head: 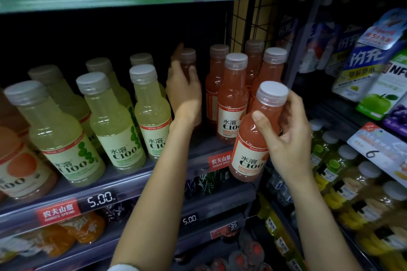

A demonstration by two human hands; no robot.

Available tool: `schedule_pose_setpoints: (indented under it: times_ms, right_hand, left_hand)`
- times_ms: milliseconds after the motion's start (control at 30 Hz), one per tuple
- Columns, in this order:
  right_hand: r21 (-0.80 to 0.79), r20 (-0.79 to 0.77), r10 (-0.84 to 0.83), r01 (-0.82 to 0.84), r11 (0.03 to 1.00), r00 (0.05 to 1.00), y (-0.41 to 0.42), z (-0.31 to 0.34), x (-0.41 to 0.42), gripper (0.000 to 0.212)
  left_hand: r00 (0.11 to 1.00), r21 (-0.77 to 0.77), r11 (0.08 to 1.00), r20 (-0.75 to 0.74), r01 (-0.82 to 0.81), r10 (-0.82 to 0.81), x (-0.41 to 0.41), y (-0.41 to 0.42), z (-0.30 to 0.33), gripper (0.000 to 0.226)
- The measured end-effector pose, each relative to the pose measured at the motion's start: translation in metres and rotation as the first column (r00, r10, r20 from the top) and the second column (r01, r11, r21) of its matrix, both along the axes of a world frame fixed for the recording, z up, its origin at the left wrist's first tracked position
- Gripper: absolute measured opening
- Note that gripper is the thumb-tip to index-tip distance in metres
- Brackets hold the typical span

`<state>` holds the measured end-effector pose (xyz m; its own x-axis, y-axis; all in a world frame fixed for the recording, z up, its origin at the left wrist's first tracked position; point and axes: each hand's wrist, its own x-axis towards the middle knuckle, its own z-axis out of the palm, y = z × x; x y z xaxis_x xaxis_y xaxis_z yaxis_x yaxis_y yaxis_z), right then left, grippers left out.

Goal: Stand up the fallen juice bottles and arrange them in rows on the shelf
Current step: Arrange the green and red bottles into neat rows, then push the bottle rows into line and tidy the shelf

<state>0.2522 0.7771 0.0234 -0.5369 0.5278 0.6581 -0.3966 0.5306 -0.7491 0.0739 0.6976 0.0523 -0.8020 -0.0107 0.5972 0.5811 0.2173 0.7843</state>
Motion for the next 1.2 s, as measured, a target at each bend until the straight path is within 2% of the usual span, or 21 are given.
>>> schedule_pose_setpoints:
  times_ms: [100, 233, 400, 533, 600, 733, 800, 900, 967, 1067, 1200]
  right_hand:
    - [0.010, 0.009, -0.014, 0.014, 1.000, 1.000, 0.000, -0.001, -0.001, 0.047]
    - [0.012, 0.014, -0.020, 0.020, 1.000, 1.000, -0.001, -0.002, 0.000, 0.048]
    - [0.016, 0.016, -0.026, 0.026, 1.000, 1.000, -0.003, -0.003, 0.001, 0.049]
    - [0.012, 0.012, -0.027, 0.027, 1.000, 1.000, -0.006, -0.003, 0.002, 0.050]
    - [0.013, 0.015, -0.022, 0.021, 1.000, 1.000, -0.008, -0.002, 0.001, 0.048]
    - [0.048, 0.010, -0.023, 0.023, 0.999, 1.000, -0.011, 0.006, -0.001, 0.048]
    - [0.048, 0.015, 0.018, -0.019, 0.999, 1.000, -0.013, 0.012, -0.001, 0.049]
    - [0.056, 0.044, 0.103, -0.105, 0.993, 0.994, -0.015, 0.024, -0.004, 0.050]
    - [0.079, 0.067, 0.144, -0.149, 0.986, 0.987, -0.019, 0.032, -0.009, 0.050]
    - [0.118, 0.058, 0.159, -0.165, 0.979, 0.986, -0.023, 0.045, -0.024, 0.046]
    - [0.189, 0.055, 0.166, -0.174, 0.967, 0.985, -0.030, 0.057, -0.050, 0.048]
  left_hand:
    - [0.997, -0.090, 0.993, 0.006, -0.077, 0.078, 0.003, -0.001, 0.002, 0.038]
    - [0.992, -0.166, 0.979, -0.042, -0.121, 0.116, 0.007, 0.002, 0.001, 0.041]
    - [0.987, -0.201, 0.968, -0.098, -0.147, 0.129, 0.001, -0.001, -0.003, 0.040]
    - [0.990, -0.204, 0.970, -0.064, -0.134, 0.124, -0.002, -0.002, -0.002, 0.042]
    - [0.994, -0.176, 0.979, -0.053, -0.101, 0.093, 0.004, -0.001, 0.000, 0.046]
    - [0.991, -0.085, 0.996, -0.131, -0.017, 0.006, 0.037, -0.004, 0.000, 0.050]
    - [0.966, -0.061, 0.998, -0.257, 0.022, -0.037, 0.061, -0.016, -0.009, 0.041]
    - [0.895, -0.106, 0.981, -0.403, 0.162, -0.192, 0.084, -0.039, -0.032, 0.036]
    - [0.876, -0.180, 0.961, -0.401, 0.212, -0.268, 0.083, -0.052, -0.045, 0.044]
    - [0.895, -0.260, 0.935, -0.313, 0.241, -0.318, 0.078, -0.062, -0.049, 0.066]
    - [0.930, -0.284, 0.946, -0.278, 0.159, -0.239, 0.073, -0.065, -0.041, 0.078]
